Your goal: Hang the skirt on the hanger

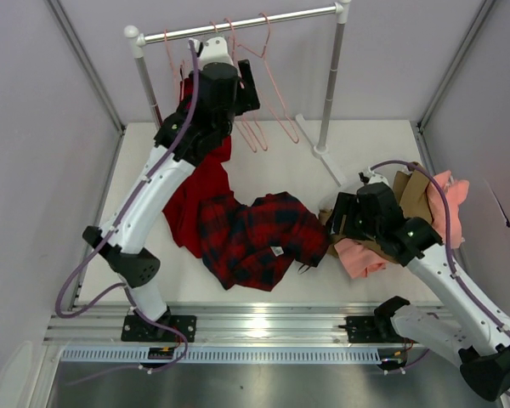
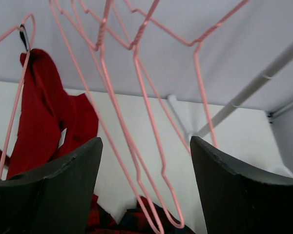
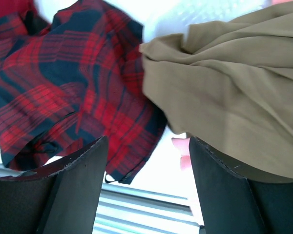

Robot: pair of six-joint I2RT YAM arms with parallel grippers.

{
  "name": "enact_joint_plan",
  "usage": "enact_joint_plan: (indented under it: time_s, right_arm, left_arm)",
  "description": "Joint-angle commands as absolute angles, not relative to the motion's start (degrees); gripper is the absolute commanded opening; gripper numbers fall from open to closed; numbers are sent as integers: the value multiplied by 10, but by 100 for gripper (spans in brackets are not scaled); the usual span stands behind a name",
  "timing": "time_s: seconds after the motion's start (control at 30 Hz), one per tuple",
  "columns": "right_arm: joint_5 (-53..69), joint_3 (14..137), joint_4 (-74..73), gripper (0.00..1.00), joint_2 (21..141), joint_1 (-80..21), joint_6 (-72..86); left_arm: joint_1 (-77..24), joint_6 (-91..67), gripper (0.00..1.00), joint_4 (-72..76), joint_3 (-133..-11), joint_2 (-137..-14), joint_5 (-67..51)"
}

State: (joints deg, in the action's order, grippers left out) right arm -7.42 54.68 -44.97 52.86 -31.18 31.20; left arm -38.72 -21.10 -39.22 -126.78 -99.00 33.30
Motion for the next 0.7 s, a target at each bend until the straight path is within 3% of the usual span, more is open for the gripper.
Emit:
enact_joint_plan:
  time_s: [0.0,0.2,0.67]
  right_arm:
    - [-63,541,-448,73,510,-293,287]
    - [-48,538,-454,73,502,-266,279]
    - [-33,542,-456,73,507,-239,261]
  left_arm:
    - [-376,-214,78,-424,-1298,-1017,409]
    - [-356,-219,73,-405,-1295,-1041,424]
    - [-332,-210,72,-352,-1267,-1077,411]
